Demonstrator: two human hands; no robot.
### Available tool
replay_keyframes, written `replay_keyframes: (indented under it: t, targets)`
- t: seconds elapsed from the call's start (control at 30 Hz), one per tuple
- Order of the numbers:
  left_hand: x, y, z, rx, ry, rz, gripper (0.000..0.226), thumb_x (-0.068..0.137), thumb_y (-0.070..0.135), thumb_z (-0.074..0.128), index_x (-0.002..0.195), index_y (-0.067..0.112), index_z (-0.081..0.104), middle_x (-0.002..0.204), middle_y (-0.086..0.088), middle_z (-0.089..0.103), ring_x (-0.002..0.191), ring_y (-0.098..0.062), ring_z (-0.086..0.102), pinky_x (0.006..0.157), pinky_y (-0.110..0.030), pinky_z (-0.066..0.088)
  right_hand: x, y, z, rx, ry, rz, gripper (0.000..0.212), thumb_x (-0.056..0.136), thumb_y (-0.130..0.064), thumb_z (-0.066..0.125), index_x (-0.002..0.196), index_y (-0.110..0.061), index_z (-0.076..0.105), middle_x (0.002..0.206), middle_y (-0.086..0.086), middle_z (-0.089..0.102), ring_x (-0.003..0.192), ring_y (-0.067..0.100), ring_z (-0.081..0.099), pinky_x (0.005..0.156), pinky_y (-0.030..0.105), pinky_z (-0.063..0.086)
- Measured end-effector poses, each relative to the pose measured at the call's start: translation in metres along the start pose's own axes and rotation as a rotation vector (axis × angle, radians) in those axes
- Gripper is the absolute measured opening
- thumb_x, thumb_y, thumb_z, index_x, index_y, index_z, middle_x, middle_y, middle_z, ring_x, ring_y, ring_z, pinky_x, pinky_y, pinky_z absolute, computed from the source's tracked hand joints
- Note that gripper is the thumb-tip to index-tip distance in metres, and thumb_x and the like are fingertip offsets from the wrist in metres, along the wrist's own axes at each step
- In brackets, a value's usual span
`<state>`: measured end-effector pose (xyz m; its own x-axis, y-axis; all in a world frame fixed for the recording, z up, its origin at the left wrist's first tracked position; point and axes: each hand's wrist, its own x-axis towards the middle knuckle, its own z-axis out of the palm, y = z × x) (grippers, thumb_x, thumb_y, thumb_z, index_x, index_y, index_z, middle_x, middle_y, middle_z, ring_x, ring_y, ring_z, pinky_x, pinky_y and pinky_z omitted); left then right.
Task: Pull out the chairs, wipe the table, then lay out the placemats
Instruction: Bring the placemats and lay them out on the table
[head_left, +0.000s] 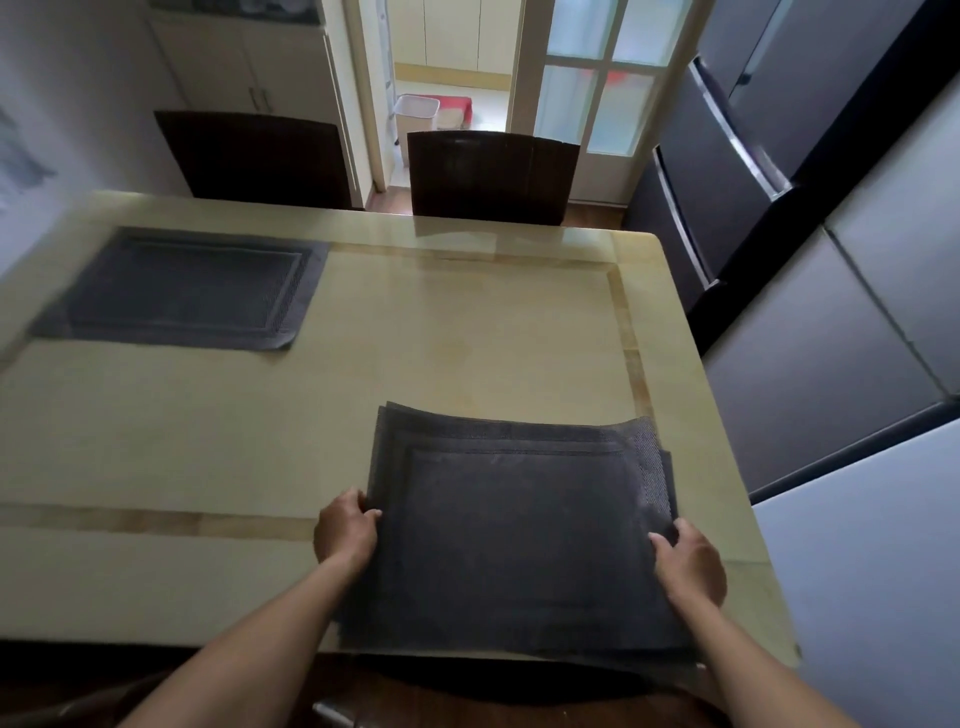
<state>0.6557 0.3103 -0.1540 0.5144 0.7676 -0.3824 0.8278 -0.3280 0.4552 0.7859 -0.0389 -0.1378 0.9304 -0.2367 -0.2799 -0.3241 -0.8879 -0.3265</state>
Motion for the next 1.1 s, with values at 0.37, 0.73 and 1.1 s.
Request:
replay_keyframes:
  t: [0.37, 0.73, 1.1]
  targets:
    - [-0.006, 0.002, -0.015, 0.027, 0.085, 0.141, 0.019, 0.096, 0.021, 0.045, 0.095, 0.012, 0.062, 0.095, -0.015, 0.068, 0.081, -0.032, 0.062, 0.063, -0.030, 0.039, -0.011, -0.010, -0.006, 0.046, 0.032, -0.068, 0.017, 0.091, -0.023, 0.058, 0.095, -0.008, 0.064, 0.106, 0.018, 0.067, 0.096, 0.037, 0.061, 0.067, 0.032, 0.037]
    - [0.037, 0.022, -0.049, -0.521, -0.124, 0.144, 0.031, 0.077, -0.013, 0.060, 0.096, 0.011, 0.063, 0.084, -0.012, 0.071, 0.077, -0.027, 0.067, 0.055, -0.023, 0.052, 0.019, -0.032, -0.024, 0.274, 0.076, -0.084, 0.011, 0.080, -0.011, 0.072, 0.072, -0.006, 0.068, 0.084, 0.020, 0.071, 0.079, 0.034, 0.063, 0.063, 0.034, 0.038]
    - [0.188, 0.162, -0.061, -0.634, 0.028, 0.064, 0.026, 0.076, -0.002, 0.069, 0.099, 0.009, 0.068, 0.097, -0.014, 0.072, 0.082, -0.024, 0.065, 0.085, -0.037, 0.055, 0.175, -0.165, -0.048, 0.457, 0.047, -0.024, 0.019, 0.084, -0.016, 0.069, 0.092, 0.002, 0.072, 0.097, 0.021, 0.071, 0.093, 0.034, 0.064, 0.068, 0.027, 0.034]
